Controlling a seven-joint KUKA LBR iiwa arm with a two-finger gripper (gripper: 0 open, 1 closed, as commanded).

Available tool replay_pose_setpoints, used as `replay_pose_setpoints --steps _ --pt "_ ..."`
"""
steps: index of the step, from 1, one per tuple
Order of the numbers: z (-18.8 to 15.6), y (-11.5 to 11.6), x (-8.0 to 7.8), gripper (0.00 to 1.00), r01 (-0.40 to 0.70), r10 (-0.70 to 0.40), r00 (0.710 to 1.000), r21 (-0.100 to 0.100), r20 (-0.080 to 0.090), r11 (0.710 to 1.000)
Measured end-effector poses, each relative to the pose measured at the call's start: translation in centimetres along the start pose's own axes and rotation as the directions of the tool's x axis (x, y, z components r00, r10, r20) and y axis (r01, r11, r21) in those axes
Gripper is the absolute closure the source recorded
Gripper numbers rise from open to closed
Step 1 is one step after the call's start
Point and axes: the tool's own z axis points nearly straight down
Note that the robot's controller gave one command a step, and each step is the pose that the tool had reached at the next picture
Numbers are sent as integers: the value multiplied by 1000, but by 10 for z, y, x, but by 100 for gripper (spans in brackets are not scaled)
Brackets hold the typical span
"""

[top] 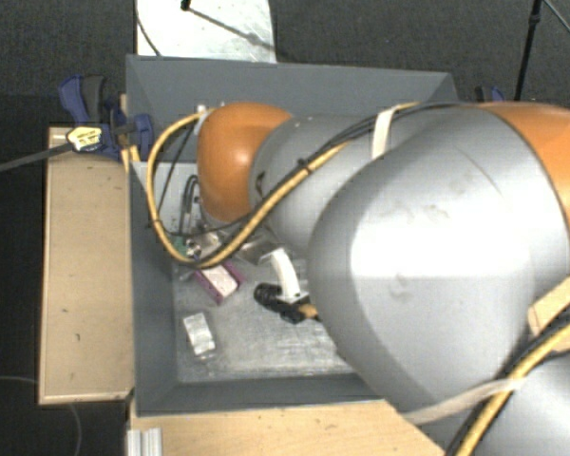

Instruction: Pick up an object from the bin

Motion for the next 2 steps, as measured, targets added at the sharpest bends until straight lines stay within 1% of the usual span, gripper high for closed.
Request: replay_pose_setpoints --steps 1,2 --pt "-77 2 -1 100 6 -6 1000 -6 -1 1000" --pt "-113 2 -1 100 14 -14 1000 -3 -1 1000"
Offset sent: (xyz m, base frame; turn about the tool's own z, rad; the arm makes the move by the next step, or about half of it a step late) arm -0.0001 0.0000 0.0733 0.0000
